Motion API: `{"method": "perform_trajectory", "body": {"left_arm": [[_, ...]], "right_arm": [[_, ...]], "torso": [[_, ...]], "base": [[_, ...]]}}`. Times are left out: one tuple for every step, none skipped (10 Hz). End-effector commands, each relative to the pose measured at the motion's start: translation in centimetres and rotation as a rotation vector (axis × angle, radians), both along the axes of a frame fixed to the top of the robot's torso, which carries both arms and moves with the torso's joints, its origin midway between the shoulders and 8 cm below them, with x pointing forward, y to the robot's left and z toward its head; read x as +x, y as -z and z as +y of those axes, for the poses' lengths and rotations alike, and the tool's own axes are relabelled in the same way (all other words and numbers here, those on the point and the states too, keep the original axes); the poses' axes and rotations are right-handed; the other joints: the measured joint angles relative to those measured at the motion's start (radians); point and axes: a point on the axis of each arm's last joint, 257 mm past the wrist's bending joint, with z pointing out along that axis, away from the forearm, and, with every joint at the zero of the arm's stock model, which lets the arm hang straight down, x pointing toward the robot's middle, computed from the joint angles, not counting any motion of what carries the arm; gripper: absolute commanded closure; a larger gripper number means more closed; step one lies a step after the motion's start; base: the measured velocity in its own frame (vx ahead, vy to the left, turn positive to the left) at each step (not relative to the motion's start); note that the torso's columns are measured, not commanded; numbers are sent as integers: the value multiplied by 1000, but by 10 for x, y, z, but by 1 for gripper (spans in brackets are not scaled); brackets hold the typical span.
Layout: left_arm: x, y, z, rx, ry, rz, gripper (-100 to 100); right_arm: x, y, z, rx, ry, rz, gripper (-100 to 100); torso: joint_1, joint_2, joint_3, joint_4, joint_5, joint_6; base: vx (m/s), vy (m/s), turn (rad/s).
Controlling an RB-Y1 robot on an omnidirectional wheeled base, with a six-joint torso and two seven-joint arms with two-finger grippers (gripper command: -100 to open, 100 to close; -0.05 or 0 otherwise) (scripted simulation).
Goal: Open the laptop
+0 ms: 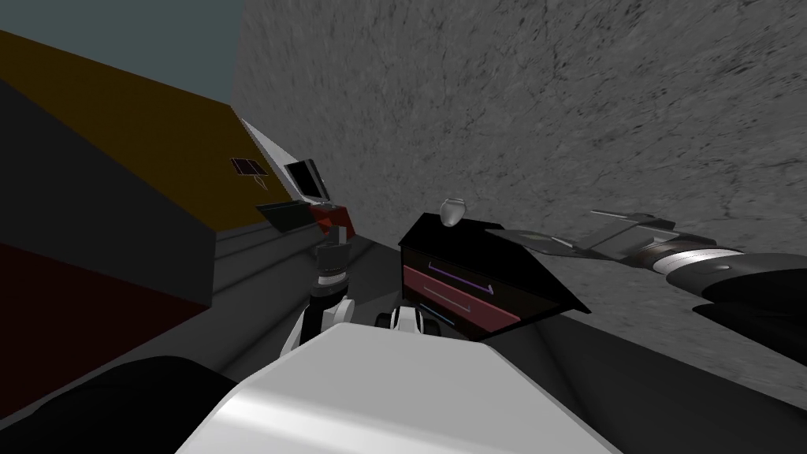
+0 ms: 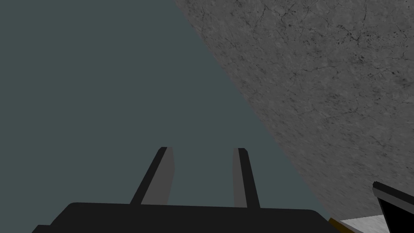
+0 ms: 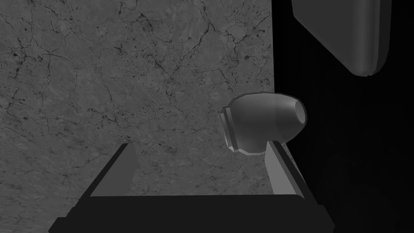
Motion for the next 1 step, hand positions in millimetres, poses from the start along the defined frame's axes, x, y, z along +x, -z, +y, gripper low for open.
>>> {"method": "perform_trajectory", "body": {"left_arm": [[0,0,0,0,0,0,0]], "right_arm": [[0,0,0,0,0,0,0]], "torso": [[0,0,0,0,0,0]], "base": [[0,0,0]]}}
